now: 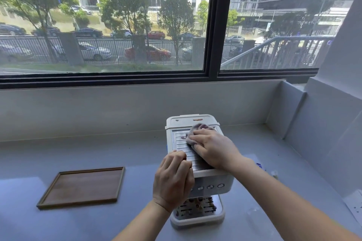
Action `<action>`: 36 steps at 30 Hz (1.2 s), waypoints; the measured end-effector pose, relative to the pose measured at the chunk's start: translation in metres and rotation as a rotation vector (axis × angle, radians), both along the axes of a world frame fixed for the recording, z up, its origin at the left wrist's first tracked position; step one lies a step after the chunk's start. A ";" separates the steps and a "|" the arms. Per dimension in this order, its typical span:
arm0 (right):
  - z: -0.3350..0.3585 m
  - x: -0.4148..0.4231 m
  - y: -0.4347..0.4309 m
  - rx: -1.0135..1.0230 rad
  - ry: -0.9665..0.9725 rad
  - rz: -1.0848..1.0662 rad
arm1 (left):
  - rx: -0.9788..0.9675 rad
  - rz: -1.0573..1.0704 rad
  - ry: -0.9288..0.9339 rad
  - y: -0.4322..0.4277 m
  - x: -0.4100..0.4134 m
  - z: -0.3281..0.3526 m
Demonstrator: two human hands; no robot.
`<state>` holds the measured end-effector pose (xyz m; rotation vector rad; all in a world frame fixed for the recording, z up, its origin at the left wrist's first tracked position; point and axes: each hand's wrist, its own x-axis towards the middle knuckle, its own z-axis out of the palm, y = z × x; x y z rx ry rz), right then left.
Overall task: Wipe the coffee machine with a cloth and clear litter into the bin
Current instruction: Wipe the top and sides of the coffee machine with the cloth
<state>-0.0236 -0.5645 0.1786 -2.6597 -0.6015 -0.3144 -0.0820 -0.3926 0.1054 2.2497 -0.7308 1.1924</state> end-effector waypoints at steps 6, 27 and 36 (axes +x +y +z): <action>0.001 0.016 0.002 -0.030 0.008 -0.178 | -0.031 0.028 0.010 -0.005 -0.002 0.001; 0.007 -0.006 0.007 -0.064 0.046 -0.021 | -0.062 -0.043 0.080 -0.003 -0.005 0.002; 0.030 -0.015 0.018 0.920 0.452 -0.025 | -0.248 -0.081 0.387 -0.008 -0.013 0.037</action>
